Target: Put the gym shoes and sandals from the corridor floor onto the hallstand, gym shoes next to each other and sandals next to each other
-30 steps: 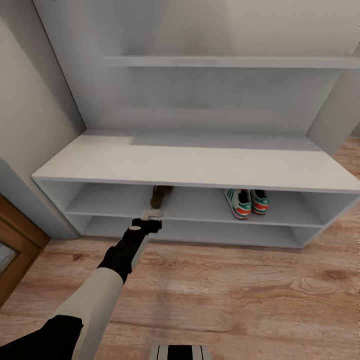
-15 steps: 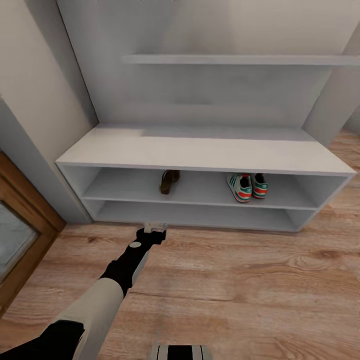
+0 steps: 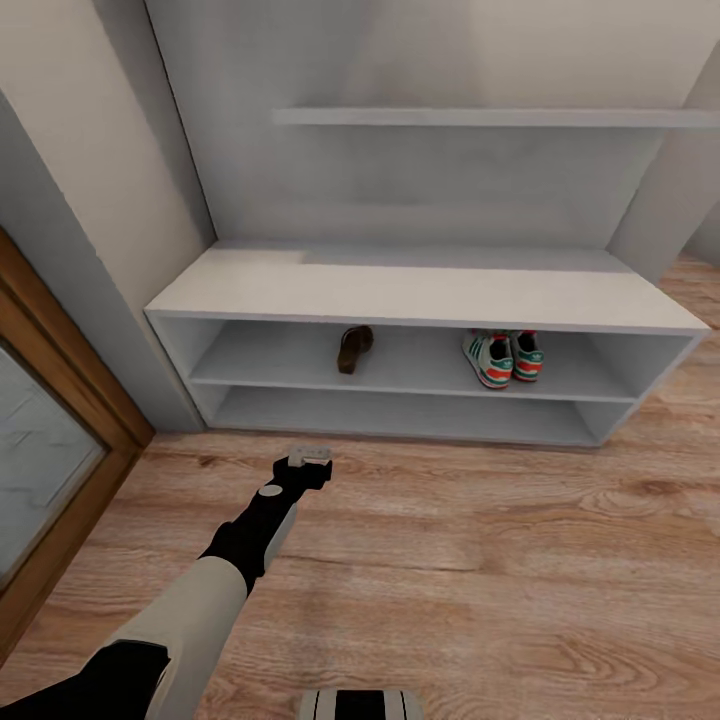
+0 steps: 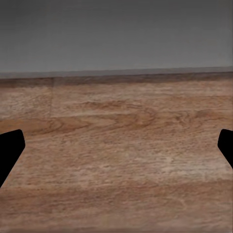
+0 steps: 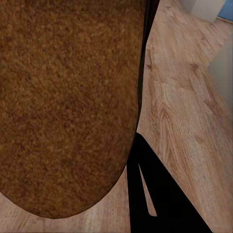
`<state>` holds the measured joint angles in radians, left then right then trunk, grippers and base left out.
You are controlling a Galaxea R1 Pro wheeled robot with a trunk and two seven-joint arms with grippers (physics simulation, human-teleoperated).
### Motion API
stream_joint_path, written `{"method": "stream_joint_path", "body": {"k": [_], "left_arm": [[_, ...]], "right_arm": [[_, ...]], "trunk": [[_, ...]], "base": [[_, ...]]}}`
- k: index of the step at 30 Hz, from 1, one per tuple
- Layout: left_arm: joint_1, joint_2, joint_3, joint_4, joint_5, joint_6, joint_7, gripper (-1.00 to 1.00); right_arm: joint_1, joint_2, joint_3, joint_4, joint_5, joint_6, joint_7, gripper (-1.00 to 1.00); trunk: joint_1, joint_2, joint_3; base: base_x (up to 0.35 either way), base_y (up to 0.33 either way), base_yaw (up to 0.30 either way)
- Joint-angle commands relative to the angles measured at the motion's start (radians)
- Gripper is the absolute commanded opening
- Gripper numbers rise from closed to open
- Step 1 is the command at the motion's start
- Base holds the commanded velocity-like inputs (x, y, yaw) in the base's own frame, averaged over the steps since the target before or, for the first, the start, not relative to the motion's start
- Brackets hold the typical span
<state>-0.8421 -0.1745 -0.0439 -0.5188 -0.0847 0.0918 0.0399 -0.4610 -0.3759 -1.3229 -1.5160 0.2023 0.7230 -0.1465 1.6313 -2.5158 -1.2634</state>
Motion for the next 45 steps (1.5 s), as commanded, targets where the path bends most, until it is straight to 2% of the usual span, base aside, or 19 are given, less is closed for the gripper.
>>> {"method": "stream_joint_path", "body": {"k": [1, 11, 25, 27, 30, 31, 33, 34, 39, 41, 42, 44, 45], "left_arm": [[0.000, 0.000, -0.002, -0.002, -0.009, 0.006, 0.004, 1.00], [0.000, 0.000, -0.002, -0.002, -0.008, 0.006, 0.005, 1.00], [0.000, 0.000, 0.000, -0.004, -0.003, 0.003, 0.002, 1.00], [0.000, 0.000, 0.000, -0.005, 0.011, 0.000, -0.012, 1.00], [0.000, 0.007, 0.002, -0.005, 0.058, -0.025, -0.071, 1.00], [0.000, 0.028, 0.003, -0.004, 0.093, -0.052, -0.124, 1.00], [0.000, 0.055, 0.003, -0.002, 0.132, -0.086, -0.192, 1.00], [0.001, 0.084, 0.004, -0.001, 0.171, -0.120, -0.274, 1.00], [0.011, 0.152, 0.004, 0.002, 0.246, -0.174, -0.520, 1.00], [0.020, 0.196, 0.005, 0.003, 0.274, -0.191, -0.730, 1.00], [0.021, 0.205, 0.005, 0.003, 0.278, -0.194, -0.782, 1.00], [0.024, 0.233, 0.005, 0.003, 0.287, -0.200, -0.975, 1.00], [0.025, 0.242, 0.005, 0.003, 0.289, -0.201, -1.052, 1.00]], "right_arm": [[-0.001, 0.000, 0.000, -0.001, 0.002, 0.006, -0.002, -1.00], [-0.001, 0.000, 0.001, -0.001, 0.002, 0.006, -0.002, -1.00], [-0.001, 0.000, 0.001, -0.001, 0.002, 0.005, -0.002, -1.00], [-0.001, 0.000, 0.001, -0.001, 0.002, 0.005, -0.002, -1.00], [-0.001, 0.000, 0.001, -0.001, 0.002, 0.004, -0.002, -1.00], [-0.001, 0.000, 0.001, -0.001, 0.002, 0.004, -0.003, -1.00], [-0.001, 0.000, 0.001, -0.001, 0.002, 0.004, -0.002, -1.00], [-0.001, 0.000, 0.001, -0.001, 0.002, 0.004, -0.003, -1.00], [-0.001, 0.000, 0.002, -0.001, 0.002, 0.004, -0.002, -1.00], [-0.001, 0.000, 0.002, -0.001, 0.002, 0.005, -0.002, -1.00], [-0.001, 0.000, 0.002, -0.001, 0.002, 0.005, -0.002, -1.00], [-0.001, 0.000, 0.002, -0.001, 0.002, 0.005, -0.002, -1.00], [-0.001, 0.000, 0.002, -0.001, 0.002, 0.005, -0.002, -1.00]], "trunk": [[0.000, 0.000, -0.001], [0.000, 0.000, -0.001], [0.000, 0.000, -0.001], [0.000, 0.000, -0.001], [0.000, 0.000, -0.001], [0.000, 0.000, -0.001], [0.000, 0.000, -0.001], [0.000, 0.000, -0.001], [0.000, 0.000, -0.001], [0.000, 0.000, -0.001], [0.000, 0.000, -0.001], [0.000, 0.000, -0.001], [0.000, 0.000, -0.001]], "base": [[-0.013, 0.002, 0.000], [-0.197, 0.084, 0.000], [0.008, 0.076, 0.000], [0.004, 0.011, 0.000], [0.002, 0.004, 0.000], [0.001, 0.002, 0.000], [0.001, 0.002, 0.000], [0.000, 0.000, 0.000], [0.000, 0.000, 0.000], [0.000, 0.000, 0.000], [0.000, 0.000, 0.000], [0.000, 0.000, 0.000], [0.000, 0.000, 0.000]]}}
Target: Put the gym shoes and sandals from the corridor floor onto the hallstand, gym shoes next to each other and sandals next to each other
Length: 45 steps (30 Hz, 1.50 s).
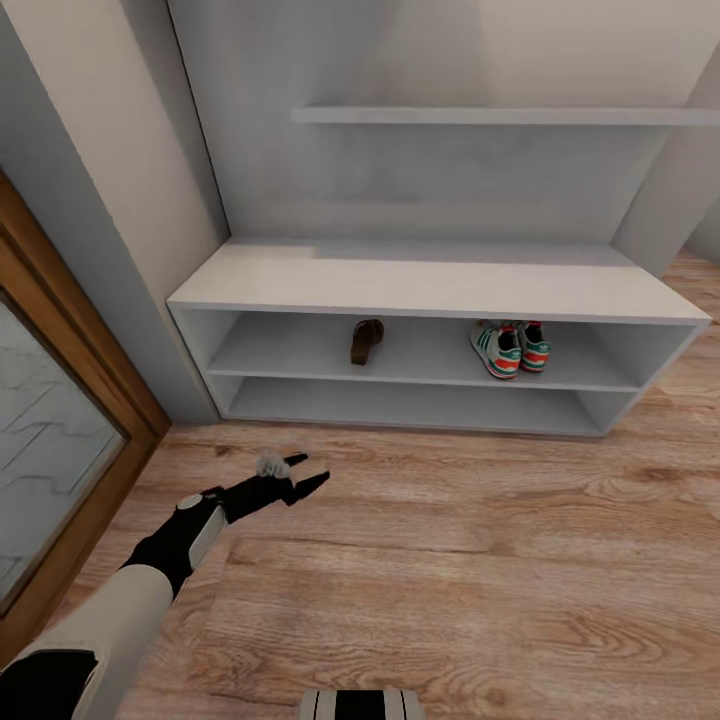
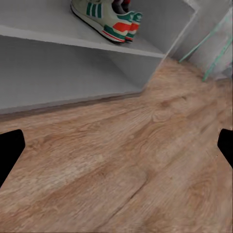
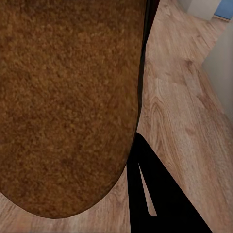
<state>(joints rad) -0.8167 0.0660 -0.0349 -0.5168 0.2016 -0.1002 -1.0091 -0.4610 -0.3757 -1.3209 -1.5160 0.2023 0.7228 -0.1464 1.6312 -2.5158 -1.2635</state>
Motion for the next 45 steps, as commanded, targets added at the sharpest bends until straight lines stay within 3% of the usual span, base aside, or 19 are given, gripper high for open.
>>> {"method": "stream_joint_path", "body": {"k": [1, 11, 14, 16, 17, 18, 19, 20, 22, 23, 25, 26, 27, 28, 30, 34, 38, 41, 45], "left_arm": [[0.001, 0.009, -0.005, 0.000, 0.003, -0.011, -0.126, 1.00], [0.002, 0.007, -0.006, 0.033, -0.002, -0.038, -0.138, 1.00], [0.002, 0.006, -0.007, 0.042, -0.002, -0.041, -0.137, 1.00], [0.002, 0.003, -0.007, 0.049, -0.003, -0.043, -0.137, 1.00], [0.002, 0.002, -0.008, 0.052, -0.003, -0.043, -0.138, 1.00], [0.002, 0.001, -0.008, 0.054, -0.004, -0.043, -0.138, 1.00], [0.002, -0.002, -0.009, 0.057, -0.006, -0.044, -0.138, 1.00], [0.002, -0.005, -0.009, 0.060, -0.008, -0.044, -0.138, 1.00], [0.004, -0.011, -0.009, 0.066, -0.016, -0.044, -0.139, 1.00], [0.007, -0.016, -0.009, 0.070, -0.029, -0.044, -0.140, 1.00], [0.011, -0.020, -0.009, 0.073, -0.048, -0.044, -0.141, 1.00], [0.013, -0.022, -0.009, 0.075, -0.071, -0.044, -0.143, 1.00], [0.014, -0.023, -0.010, 0.076, -0.083, -0.044, -0.143, 1.00], [0.016, -0.025, -0.010, 0.078, -0.106, -0.044, -0.144, 1.00], [0.022, -0.027, -0.010, 0.080, -0.133, -0.044, -0.144, 1.00], [0.051, -0.031, -0.010, 0.080, -0.155, -0.044, -0.144, 1.00], [0.076, -0.034, -0.010, 0.079, -0.163, -0.046, -0.144, 1.00], [0.082, -0.035, -0.010, 0.078, -0.165, -0.047, -0.144, 1.00], [0.085, -0.035, -0.010, 0.078, -0.167, -0.047, -0.148, 1.00]], "right_arm": [[-0.001, 0.000, 0.001, -0.001, 0.002, 0.006, -0.002, -1.00], [-0.001, 0.012, 0.002, 0.000, -0.003, 0.009, 0.001, -1.00], [-0.001, 0.066, 0.011, 0.002, -0.004, 0.011, 0.002, -1.00], [-0.001, 0.127, 0.063, 0.005, -0.003, 0.009, 0.002, -1.00], [-0.001, 0.169, 0.144, 0.007, -0.002, 0.008, 0.002, -1.00], [-0.001, 0.188, 0.197, 0.007, -0.002, 0.007, 0.002, -1.00], [-0.001, 0.219, 0.319, 0.007, -0.002, 0.007, 0.002, -1.00], [-0.001, 0.231, 0.386, 0.008, -0.003, 0.008, 0.002, -1.00], [-0.001, 0.247, 0.524, 0.008, -0.006, 0.010, 0.002, -1.00], [-0.001, 0.257, 0.660, 0.009, -0.010, 0.012, 0.002, -1.00], [-0.001, 0.264, 0.785, 0.009, -0.014, 0.014, 0.002, -1.00], [-0.001, 0.268, 0.895, 0.010, -0.018, 0.015, 0.002, -1.00], [-0.001, 0.270, 0.943, 0.011, -0.019, 0.017, 0.003, -1.00], [-0.001, 0.272, 1.024, 0.013, -0.021, 0.022, 0.003, -1.00], [-0.001, 0.275, 1.113, 0.014, -0.023, 0.038, 0.003, -1.00], [-0.001, 0.282, 1.194, 0.016, -0.024, 0.086, 0.004, -1.00], [-0.001, 0.311, 1.228, 0.052, -0.046, 0.165, 0.005, -1.00], [-0.004, 0.340, 1.236, 0.158, -0.101, 0.198, 0.005, -1.00], [-0.029, 0.362, 1.243, 0.324, -0.230, 0.213, 0.006, -1.00]], "trunk": [[0.000, 0.000, -0.001], [0.000, 0.000, -0.001], [0.000, 0.000, -0.001], [0.000, 0.000, -0.001], [0.000, 0.000, -0.001], [0.000, 0.000, -0.001], [0.000, 0.000, -0.001], [0.000, 0.000, -0.001], [0.000, 0.000, -0.001], [0.000, 0.000, -0.001], [0.000, 0.000, -0.001], [0.000, 0.000, -0.001], [0.000, 0.000, -0.001], [0.000, 0.000, -0.001], [0.000, 0.000, -0.001], [0.000, 0.000, -0.001], [0.000, 0.000, -0.001], [0.000, 0.000, -0.001], [0.000, 0.000, -0.001]], "base": [[0.000, 0.000, 0.000], [0.000, 0.000, 0.000], [0.000, 0.000, 0.000], [0.000, 0.000, 0.000], [0.000, 0.000, 0.000], [0.000, 0.000, 0.000], [0.000, 0.000, 0.000], [0.000, 0.000, 0.000], [0.000, 0.000, 0.000], [0.000, 0.000, 0.000], [0.000, 0.000, 0.000], [0.000, 0.000, 0.000], [0.000, 0.000, 0.000], [0.000, 0.000, 0.000], [0.000, 0.000, 0.000], [0.000, 0.000, 0.000], [0.000, 0.000, 0.000], [0.000, 0.000, 0.000], [0.000, 0.000, 0.000]]}}
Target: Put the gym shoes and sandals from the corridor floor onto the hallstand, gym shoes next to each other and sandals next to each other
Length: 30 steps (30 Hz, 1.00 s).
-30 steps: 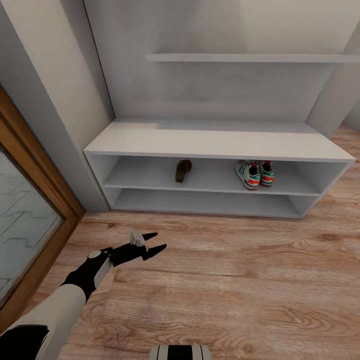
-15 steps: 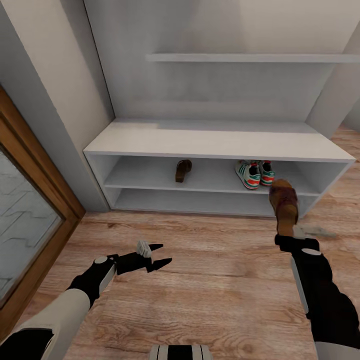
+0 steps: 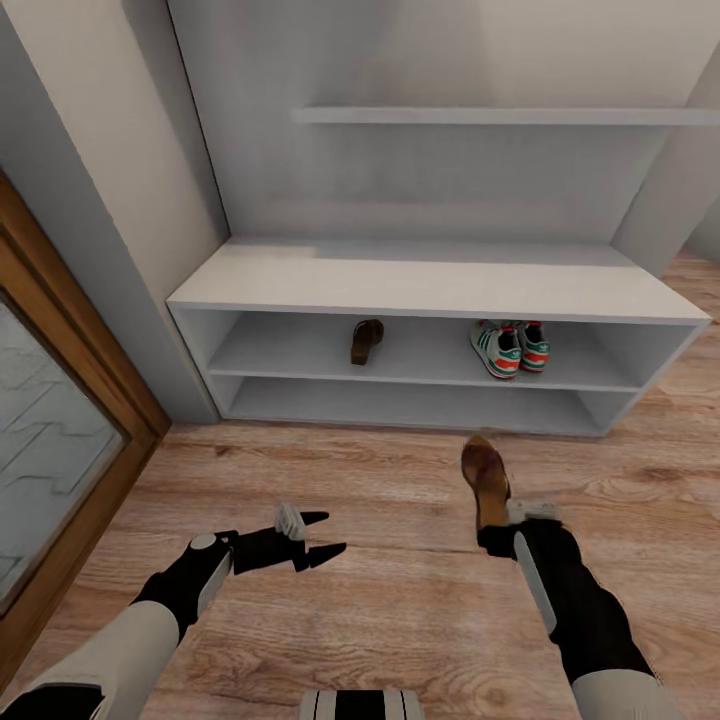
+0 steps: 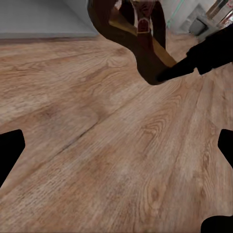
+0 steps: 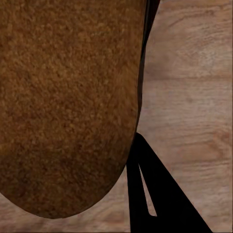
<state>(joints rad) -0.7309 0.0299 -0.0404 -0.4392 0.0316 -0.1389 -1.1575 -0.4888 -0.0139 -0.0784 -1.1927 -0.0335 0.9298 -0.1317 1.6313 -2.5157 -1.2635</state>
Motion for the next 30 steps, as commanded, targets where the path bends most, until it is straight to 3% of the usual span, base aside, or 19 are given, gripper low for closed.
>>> {"method": "stream_joint_path", "body": {"k": [1, 7, 12, 21, 27, 30], "left_arm": [[0.000, 0.001, -0.004, 0.000, 0.003, -0.008, 0.000, 1.00], [0.001, 0.001, -0.004, 0.000, 0.003, -0.008, -0.002, 1.00], [0.001, 0.001, -0.004, 0.000, 0.003, -0.008, -0.002, 1.00], [0.001, 0.001, -0.004, 0.000, 0.004, -0.008, -0.002, 1.00], [0.001, 0.001, -0.005, 0.000, 0.004, -0.008, -0.002, 1.00], [0.001, 0.000, -0.005, 0.001, 0.004, -0.008, -0.002, 1.00]], "right_arm": [[-0.015, 0.001, 0.001, 0.009, 0.000, 0.006, -0.009, -1.00], [-0.139, 0.005, 0.003, 0.120, -0.021, 0.009, -0.009, -1.00], [-0.280, 0.043, 0.003, 0.188, -0.023, 0.009, -0.012, -1.00], [-0.346, 0.066, 0.003, 0.203, -0.021, 0.009, -0.013, -1.00], [-0.358, 0.071, 0.007, 0.203, -0.013, -0.008, -0.016, -1.00], [-0.359, 0.072, 0.030, 0.216, -0.015, -0.138, -0.014, -1.00]], "trunk": [[0.000, 0.000, -0.001], [0.000, 0.000, -0.001], [0.000, 0.000, -0.001], [0.000, 0.000, -0.001], [0.000, 0.000, -0.001], [0.000, 0.000, -0.001]], "base": [[0.000, 0.000, 0.000], [0.000, 0.000, 0.000], [0.000, 0.000, 0.000], [0.000, 0.000, 0.000], [0.000, 0.000, 0.000], [0.000, 0.000, 0.000]]}}
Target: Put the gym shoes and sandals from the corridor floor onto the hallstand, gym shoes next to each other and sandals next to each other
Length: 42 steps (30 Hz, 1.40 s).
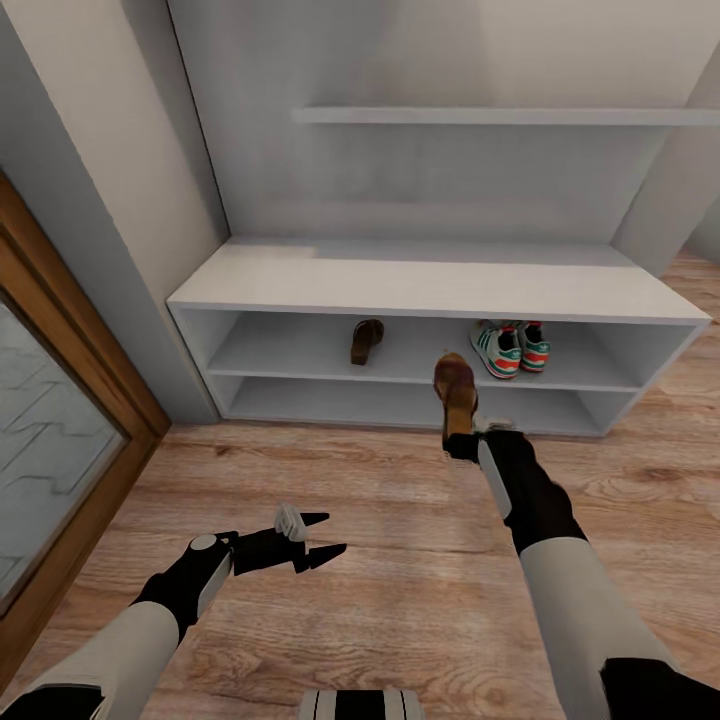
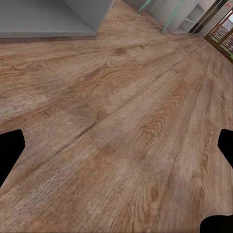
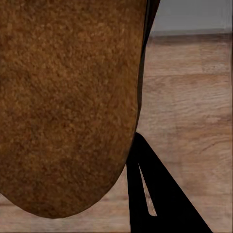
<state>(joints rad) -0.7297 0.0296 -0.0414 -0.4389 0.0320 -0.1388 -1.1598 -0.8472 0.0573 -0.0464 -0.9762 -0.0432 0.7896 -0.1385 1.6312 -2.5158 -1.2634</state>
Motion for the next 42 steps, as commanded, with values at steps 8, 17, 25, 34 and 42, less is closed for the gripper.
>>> {"method": "stream_joint_path", "body": {"k": [8, 17, 25, 34, 42], "left_arm": [[-0.001, 0.000, -0.005, 0.002, 0.003, -0.008, 0.000, 1.00], [-0.001, 0.000, -0.005, 0.002, 0.003, -0.008, 0.000, 1.00], [-0.001, 0.000, -0.005, 0.002, 0.003, -0.008, 0.000, 1.00], [-0.001, 0.000, -0.005, 0.002, 0.003, -0.008, -0.001, 1.00], [-0.001, -0.011, -0.005, 0.002, 0.003, -0.008, 0.000, 1.00]], "right_arm": [[0.000, 0.000, 0.020, 0.216, -0.003, -0.242, -0.006, -1.00], [-0.001, -0.001, 0.019, 0.272, -0.004, -0.267, -0.007, -1.00], [0.000, -0.001, 0.019, 0.274, -0.004, -0.268, -0.010, -1.00], [0.000, -0.002, 0.019, 0.274, -0.004, -0.268, -0.009, -1.00], [-0.001, -0.002, 0.018, 0.272, -0.002, -0.268, -0.010, -1.00]], "trunk": [[0.000, 0.000, -0.001], [0.000, 0.000, -0.001], [0.000, 0.000, -0.003], [0.000, 0.000, -0.011], [0.000, 0.000, -0.017]], "base": [[0.000, 0.000, 0.000], [0.000, 0.000, 0.000], [0.000, 0.000, 0.145], [0.000, 0.000, 0.274], [0.000, 0.000, 0.191]]}}
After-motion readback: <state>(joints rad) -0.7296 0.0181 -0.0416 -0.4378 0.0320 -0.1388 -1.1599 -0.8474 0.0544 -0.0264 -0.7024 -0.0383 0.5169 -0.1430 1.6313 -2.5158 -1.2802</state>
